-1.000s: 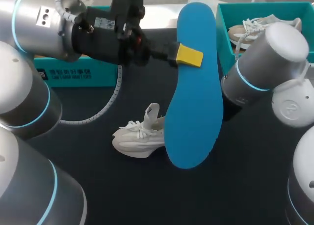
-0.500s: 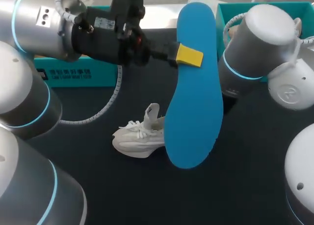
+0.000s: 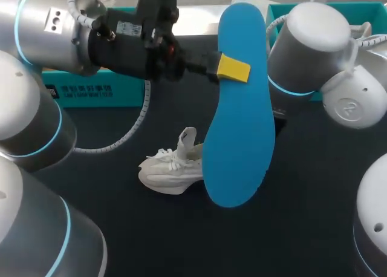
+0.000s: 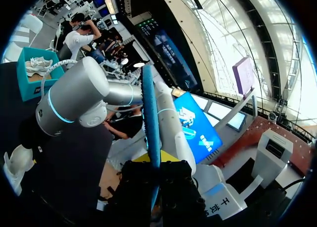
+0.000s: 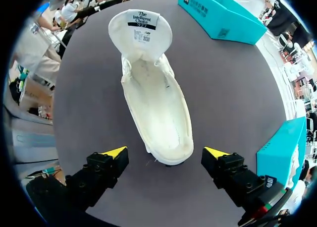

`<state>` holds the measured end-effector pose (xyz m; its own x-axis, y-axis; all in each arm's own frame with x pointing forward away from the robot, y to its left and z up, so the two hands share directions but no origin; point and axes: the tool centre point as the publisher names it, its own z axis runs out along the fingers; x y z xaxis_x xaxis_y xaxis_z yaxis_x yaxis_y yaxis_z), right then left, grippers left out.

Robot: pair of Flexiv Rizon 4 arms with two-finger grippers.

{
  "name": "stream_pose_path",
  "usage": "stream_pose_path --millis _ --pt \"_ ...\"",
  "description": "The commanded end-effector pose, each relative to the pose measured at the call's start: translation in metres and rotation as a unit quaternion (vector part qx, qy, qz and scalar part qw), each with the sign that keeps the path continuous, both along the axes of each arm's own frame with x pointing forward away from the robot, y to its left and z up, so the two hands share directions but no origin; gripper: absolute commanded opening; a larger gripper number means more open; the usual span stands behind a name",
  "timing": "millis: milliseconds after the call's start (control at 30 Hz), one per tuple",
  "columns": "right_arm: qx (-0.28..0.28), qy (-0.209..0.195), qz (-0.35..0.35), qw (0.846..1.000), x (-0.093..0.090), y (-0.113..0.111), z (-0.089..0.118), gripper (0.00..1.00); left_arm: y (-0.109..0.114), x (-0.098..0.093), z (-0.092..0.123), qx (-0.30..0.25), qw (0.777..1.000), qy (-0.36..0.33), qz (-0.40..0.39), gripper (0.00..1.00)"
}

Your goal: Take the shoe out of the shoebox, open the shoe tongue, remove and reinsert the insole, then place the shoe into the shoebox

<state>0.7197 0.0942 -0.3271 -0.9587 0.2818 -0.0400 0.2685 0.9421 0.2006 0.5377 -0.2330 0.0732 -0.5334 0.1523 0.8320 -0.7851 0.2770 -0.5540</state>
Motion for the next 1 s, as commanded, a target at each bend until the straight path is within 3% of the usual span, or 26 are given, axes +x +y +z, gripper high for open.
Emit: stream_pose_path --millis 33,767,1000 --pt "0.0 0.0 0.0 1.0 0.0 0.0 -0.001 1.0 0.0 -0.001 -0.002 0.0 1.0 0.0 0.001 0.0" --pt "0.0 0.0 0.0 1.0 0.0 0.0 -0.001 1.0 0.0 -0.001 -0.002 0.0 1.0 0.0 0.001 0.0" --pt "-0.008 0.014 0.002 1.0 0.013 0.019 0.009 1.0 0.0 -0.001 -0.002 0.0 1.0 0.0 0.001 0.0"
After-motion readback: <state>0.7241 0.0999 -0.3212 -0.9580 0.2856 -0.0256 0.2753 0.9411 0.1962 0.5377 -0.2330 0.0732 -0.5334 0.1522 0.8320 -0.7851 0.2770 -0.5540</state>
